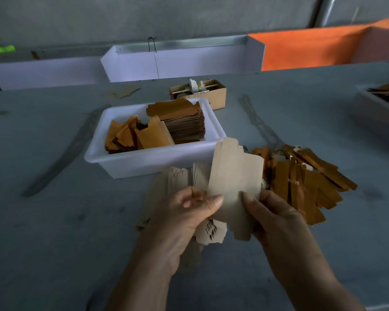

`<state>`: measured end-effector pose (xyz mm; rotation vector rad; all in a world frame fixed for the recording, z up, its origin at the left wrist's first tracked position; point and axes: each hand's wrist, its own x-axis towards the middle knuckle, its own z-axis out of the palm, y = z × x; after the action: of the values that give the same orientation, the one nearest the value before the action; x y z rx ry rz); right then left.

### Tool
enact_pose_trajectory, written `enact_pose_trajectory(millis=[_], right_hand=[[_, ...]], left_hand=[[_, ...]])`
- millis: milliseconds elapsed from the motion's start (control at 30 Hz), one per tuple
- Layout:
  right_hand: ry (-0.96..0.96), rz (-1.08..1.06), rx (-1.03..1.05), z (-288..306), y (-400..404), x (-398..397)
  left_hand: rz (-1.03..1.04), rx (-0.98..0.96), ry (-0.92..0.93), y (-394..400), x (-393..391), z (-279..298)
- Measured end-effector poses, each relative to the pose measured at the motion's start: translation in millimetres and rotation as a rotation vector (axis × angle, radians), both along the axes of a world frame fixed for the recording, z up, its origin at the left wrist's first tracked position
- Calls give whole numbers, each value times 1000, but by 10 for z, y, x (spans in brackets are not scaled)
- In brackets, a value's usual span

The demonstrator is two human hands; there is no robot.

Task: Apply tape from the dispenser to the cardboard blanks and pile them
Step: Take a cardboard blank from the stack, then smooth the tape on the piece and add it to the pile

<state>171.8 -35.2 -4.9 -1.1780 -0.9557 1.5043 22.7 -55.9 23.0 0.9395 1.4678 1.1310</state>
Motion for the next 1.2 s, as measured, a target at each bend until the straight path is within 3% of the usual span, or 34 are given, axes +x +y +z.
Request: enact_pose_trajectory(millis=[367,433,600,667,867,1000,1100,1200], right_hand=[[-87,139,-62,-89,-78,24],[-197,115,14,-100,-90,18],[-694,-14,326,-41,-138,-6],[-692,-22,401,-14,-166,-40],[-446,57,400,-16,-185,-86],[-472,52,344,-93,-124,-30],[-490,109,305,-78,-111,5],[-535,-28,285,-62,-107,25]], left_hand=[[25,-23,115,21,97,-92],[38,-20,83,24,124,-119],[117,-3,99,40,235,-213],[129,26,116,58,259,-241],[11,36,65,8,291,-252],[-138,23,55,28,212,-235],[-140,74,112,14,210,-235],[-142,36,95,9,189,-242]])
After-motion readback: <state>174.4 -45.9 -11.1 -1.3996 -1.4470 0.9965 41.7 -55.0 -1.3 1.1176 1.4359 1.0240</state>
